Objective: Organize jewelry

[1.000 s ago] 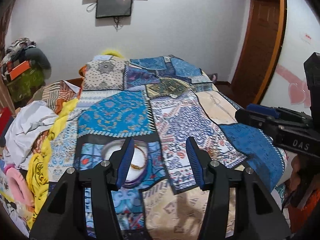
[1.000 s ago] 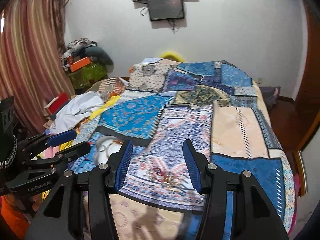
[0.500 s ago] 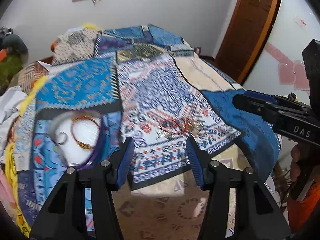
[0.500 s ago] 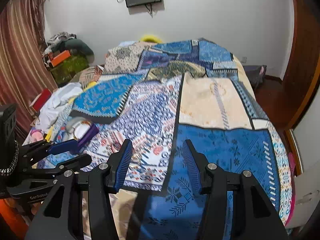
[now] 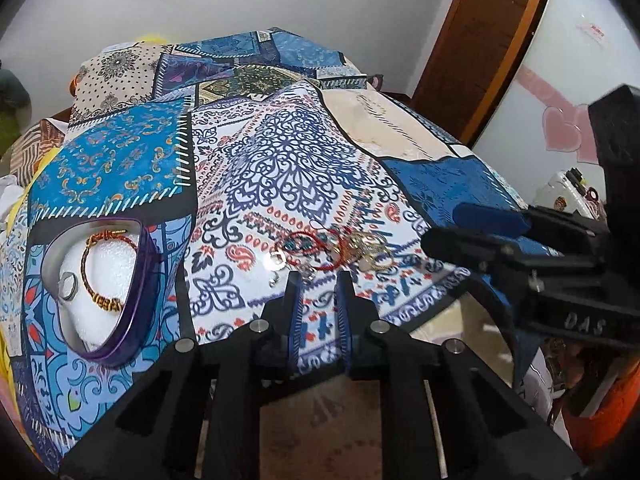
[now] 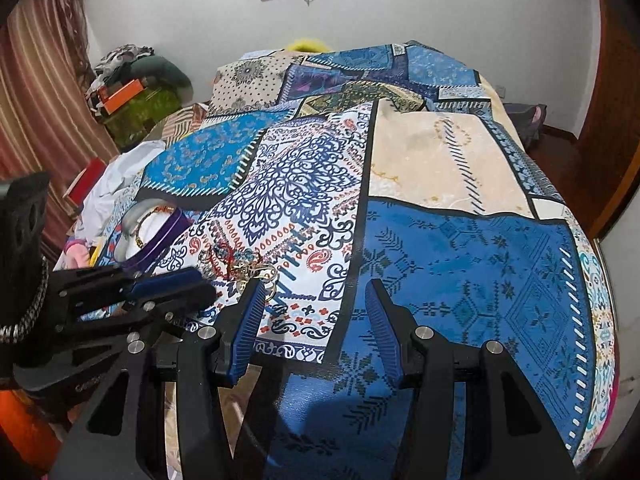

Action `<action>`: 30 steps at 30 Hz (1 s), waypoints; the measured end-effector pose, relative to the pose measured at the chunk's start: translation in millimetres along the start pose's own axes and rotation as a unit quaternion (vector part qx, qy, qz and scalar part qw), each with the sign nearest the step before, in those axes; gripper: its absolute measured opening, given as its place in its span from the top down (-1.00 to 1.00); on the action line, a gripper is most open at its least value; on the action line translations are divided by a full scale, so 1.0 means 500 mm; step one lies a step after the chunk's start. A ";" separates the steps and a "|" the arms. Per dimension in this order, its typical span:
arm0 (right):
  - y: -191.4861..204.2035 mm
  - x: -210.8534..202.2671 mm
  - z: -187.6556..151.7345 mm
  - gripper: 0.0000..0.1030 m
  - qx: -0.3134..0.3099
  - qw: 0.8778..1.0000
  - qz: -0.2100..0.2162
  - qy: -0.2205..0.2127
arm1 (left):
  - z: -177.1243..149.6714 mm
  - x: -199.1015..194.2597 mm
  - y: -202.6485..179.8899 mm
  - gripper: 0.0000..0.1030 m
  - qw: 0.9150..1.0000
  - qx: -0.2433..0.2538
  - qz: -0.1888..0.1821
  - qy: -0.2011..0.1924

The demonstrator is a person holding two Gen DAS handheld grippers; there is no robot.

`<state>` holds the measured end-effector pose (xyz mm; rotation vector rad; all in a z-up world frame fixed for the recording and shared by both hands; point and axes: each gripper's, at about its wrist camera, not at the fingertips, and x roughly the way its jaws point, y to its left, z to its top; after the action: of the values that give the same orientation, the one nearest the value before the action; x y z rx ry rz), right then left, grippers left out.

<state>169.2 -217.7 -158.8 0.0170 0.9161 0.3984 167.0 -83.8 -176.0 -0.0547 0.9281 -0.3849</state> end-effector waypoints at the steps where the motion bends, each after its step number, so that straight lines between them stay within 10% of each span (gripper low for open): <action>1: -0.001 0.000 -0.002 0.06 -0.001 1.000 0.001 0.001 | 0.002 0.002 0.002 0.69 1.000 -0.001 0.001 0.000; 30: 0.040 0.035 -0.002 0.06 -0.028 0.999 0.035 0.011 | -0.027 -0.049 0.032 1.00 1.000 -0.017 0.002 -0.021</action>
<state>171.2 -193.2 -169.4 -0.0063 0.9265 0.4905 148.0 -58.7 -168.8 -0.0923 0.8938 -0.3633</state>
